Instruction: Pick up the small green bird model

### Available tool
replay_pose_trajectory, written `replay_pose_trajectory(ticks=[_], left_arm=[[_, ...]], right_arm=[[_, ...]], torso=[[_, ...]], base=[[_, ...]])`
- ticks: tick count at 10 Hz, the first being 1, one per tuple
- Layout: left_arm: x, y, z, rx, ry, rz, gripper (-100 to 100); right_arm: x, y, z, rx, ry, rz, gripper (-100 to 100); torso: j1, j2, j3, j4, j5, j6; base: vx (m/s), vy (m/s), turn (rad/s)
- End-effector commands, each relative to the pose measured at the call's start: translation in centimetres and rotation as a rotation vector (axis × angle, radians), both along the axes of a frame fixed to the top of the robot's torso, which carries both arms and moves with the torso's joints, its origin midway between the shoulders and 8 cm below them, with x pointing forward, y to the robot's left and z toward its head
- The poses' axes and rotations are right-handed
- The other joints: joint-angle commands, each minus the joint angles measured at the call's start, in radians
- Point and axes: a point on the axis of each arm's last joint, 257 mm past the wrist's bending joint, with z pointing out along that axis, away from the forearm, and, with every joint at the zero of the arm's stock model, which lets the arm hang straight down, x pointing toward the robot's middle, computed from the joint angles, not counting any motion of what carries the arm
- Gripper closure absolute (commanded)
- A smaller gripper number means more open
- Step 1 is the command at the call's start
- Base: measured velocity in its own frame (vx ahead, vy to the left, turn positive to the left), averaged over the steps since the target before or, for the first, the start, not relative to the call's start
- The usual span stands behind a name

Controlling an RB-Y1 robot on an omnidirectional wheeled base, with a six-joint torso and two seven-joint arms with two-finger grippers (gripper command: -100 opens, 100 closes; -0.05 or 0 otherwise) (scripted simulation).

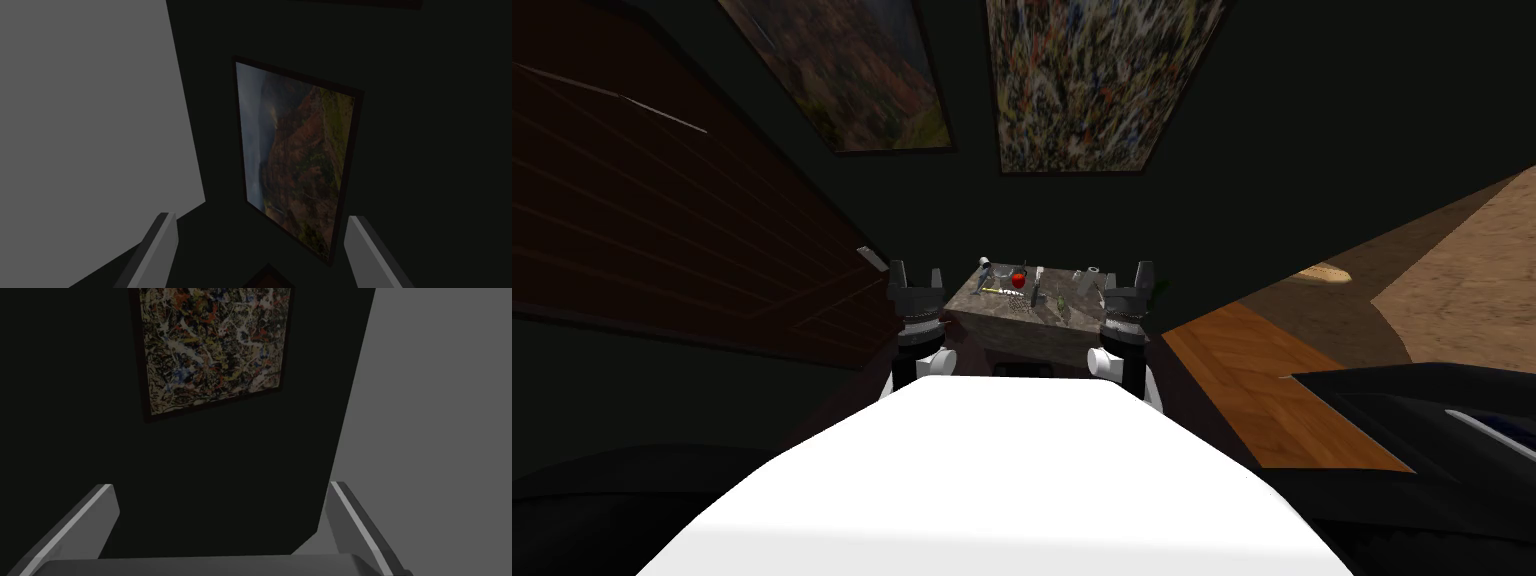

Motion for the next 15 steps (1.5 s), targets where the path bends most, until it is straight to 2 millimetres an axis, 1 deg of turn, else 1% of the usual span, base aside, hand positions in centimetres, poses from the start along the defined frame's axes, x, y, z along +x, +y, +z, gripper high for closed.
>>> replay_pose_trajectory(ticks=[1,7,8,9,10,11,12,13,14,15], left_arm=[[0.0,0.0,0.0,0.0,0.0,0.0,0],[0.0,0.0,0.0,0.0,0.0,0.0,0],[0.0,0.0,0.0,0.0,0.0,0.0,0],[0.0,0.0,0.0,0.0,0.0,0.0,0],[0.0,0.0,0.0,0.0,0.0,0.0,0],[0.0,0.0,0.0,0.0,0.0,0.0,0],[0.0,0.0,0.0,0.0,0.0,0.0,0],[0.0,0.0,0.0,0.0,0.0,0.0,0],[0.0,0.0,0.0,0.0,0.0,0.0,0],[0.0,0.0,0.0,0.0,0.0,0.0,0]], right_arm=[[0.1,0.5,-0.2,-0.049,0.017,0.016,-100],[0.5,1.7,-1.2,-0.193,0.074,0.057,-100],[0.6,1.9,-1.7,-0.236,0.096,0.064,-100],[0.7,2.1,-1.7,-0.247,0.098,0.069,-100],[0.8,2.3,-2.3,-0.293,0.121,0.076,-100],[0.8,2.5,-2.3,-0.304,0.123,0.082,-100],[0.8,2.7,-2.9,-0.351,0.147,0.088,-100],[0.9,2.9,-3.0,-0.364,0.149,0.095,-100],[0.9,3.1,-3.7,-0.411,0.173,0.1,-100],[0.9,3.3,-3.7,-0.426,0.176,0.107,-100]], torso=[[0.0,0.0,0.0,0.0,0.0,0.0],[-0.001,0.004,0.002,0.001,0.0,0.0],[0.0,0.003,0.002,0.001,0.0,0.0],[0.0,0.004,0.002,0.001,0.0,0.0],[0.0,0.004,0.002,0.001,0.0,0.0],[0.0,0.004,0.002,0.001,0.0,0.0],[0.0,0.004,0.002,0.001,0.0,0.0],[0.0,0.006,0.003,0.001,0.0,0.0],[0.0,0.005,0.003,0.001,0.0,0.0],[0.001,0.005,0.003,0.001,0.0,0.0]], base=[[-0.024,0.003,0.032],[-0.048,0.002,0.032],[-0.064,0.012,0.051],[-0.052,0.009,0.024],[-0.063,0.001,0.058],[-0.061,0.0,0.039],[-0.088,0.007,0.068],[-0.072,0.004,0.034],[-0.078,0.019,0.087],[-0.072,0.011,0.037]])
